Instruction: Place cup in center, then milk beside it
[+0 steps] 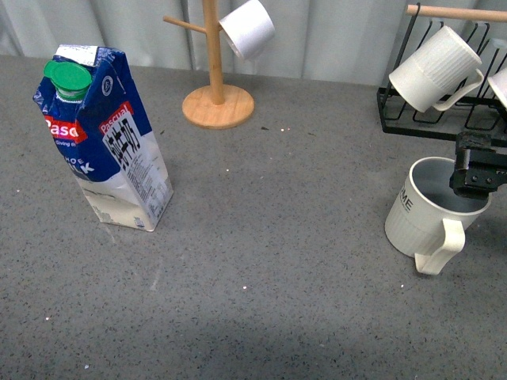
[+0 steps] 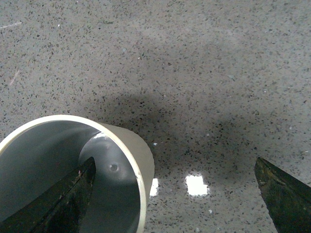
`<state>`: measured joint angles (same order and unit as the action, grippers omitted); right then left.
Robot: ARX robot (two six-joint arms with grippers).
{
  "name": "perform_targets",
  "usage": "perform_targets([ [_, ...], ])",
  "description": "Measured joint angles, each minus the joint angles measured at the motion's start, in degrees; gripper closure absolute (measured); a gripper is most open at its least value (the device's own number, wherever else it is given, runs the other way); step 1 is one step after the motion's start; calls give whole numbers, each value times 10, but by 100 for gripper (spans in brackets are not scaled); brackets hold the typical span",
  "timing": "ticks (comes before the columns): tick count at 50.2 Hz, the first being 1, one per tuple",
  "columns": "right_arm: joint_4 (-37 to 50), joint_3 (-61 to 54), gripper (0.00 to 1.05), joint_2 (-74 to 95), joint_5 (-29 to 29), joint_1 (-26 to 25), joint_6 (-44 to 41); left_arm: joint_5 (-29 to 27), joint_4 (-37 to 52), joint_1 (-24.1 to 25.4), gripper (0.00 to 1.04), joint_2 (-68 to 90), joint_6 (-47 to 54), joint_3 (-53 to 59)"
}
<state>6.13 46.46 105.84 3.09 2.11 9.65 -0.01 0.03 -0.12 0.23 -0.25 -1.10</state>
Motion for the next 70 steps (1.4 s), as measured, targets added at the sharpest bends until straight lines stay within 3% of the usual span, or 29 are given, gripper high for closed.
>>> perform_targets([
  [36,-63,45,103,28,-13,12,28,0,0,0,7,0,0,0],
  [50,-134,77,103,22,-31,25,41,0,0,0,7,0,0,0],
  [70,-219,219,103,81,-67,155,101,0,0,0,7,0,0,0],
])
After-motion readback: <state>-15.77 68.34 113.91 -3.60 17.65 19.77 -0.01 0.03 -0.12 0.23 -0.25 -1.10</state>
